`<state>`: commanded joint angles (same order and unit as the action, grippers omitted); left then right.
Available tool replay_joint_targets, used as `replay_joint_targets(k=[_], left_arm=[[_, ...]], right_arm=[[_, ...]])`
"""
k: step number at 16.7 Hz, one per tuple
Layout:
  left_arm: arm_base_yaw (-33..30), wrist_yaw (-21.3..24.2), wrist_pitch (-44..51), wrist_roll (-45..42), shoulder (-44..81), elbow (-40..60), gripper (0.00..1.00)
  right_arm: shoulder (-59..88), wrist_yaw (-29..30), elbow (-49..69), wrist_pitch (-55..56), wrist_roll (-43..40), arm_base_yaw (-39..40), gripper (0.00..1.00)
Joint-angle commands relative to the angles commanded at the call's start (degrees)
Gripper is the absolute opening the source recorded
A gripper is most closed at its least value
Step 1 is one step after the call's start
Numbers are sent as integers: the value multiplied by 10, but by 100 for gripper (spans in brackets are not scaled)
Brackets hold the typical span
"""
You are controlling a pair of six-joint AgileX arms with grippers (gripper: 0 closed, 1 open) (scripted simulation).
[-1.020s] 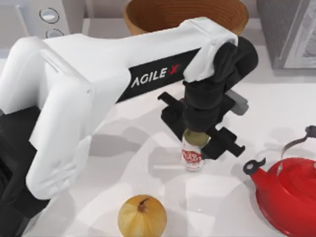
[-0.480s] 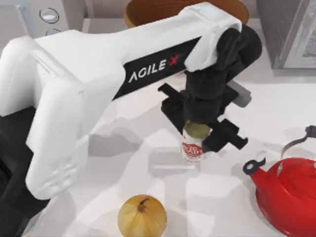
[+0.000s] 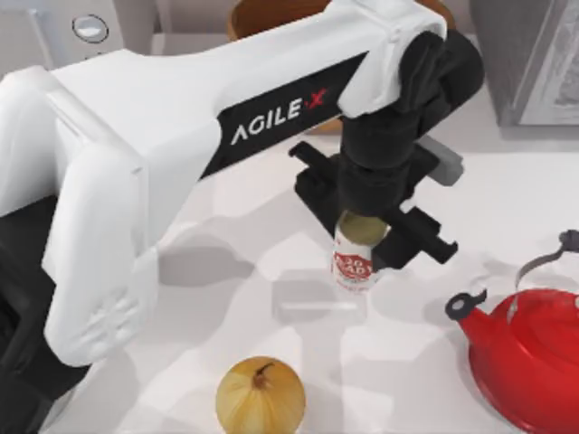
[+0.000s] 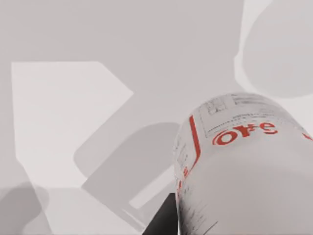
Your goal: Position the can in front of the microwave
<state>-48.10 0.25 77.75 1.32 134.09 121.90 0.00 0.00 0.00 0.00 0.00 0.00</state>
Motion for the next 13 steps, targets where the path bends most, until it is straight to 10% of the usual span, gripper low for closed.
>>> replay_joint_targets(k=[6, 13], left_arm=[[63, 11, -18, 34, -10, -18, 0], [321, 23, -55, 65, -59, -82, 0]], right_arm=[[0, 0, 0, 0, 0, 0, 100], [0, 0, 0, 0, 0, 0, 100]])
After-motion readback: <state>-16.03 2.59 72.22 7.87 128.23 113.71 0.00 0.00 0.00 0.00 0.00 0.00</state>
